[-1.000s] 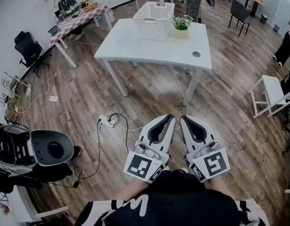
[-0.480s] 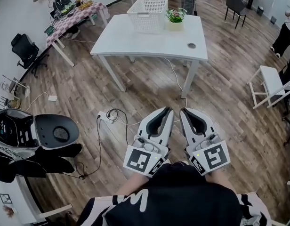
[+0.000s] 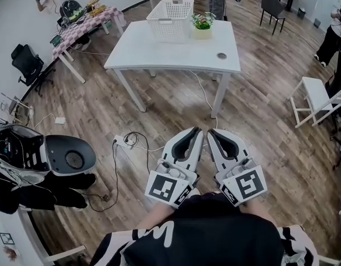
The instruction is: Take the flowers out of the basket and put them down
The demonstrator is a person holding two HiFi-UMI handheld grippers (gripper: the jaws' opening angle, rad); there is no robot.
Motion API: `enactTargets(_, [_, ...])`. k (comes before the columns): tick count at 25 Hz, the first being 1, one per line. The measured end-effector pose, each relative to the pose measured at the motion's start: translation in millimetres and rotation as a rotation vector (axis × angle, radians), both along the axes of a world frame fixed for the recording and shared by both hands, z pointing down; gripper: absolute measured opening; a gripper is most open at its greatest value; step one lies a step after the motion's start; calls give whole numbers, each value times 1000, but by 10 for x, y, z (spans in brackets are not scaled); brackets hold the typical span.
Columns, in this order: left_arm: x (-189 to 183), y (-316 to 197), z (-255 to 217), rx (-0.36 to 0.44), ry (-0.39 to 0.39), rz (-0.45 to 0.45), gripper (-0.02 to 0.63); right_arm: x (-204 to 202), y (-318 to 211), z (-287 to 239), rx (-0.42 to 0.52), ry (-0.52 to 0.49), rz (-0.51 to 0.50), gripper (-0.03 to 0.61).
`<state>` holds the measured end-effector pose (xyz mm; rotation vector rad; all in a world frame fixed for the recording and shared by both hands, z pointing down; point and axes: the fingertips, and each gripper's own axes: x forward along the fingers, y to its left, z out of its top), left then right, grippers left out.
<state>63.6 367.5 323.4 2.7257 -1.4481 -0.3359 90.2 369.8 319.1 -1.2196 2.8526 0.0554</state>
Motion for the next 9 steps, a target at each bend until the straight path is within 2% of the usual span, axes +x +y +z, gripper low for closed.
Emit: enactTargets(9, [18, -11, 21, 1, 3, 10, 31, -10, 5, 49, -7, 7, -2, 17])
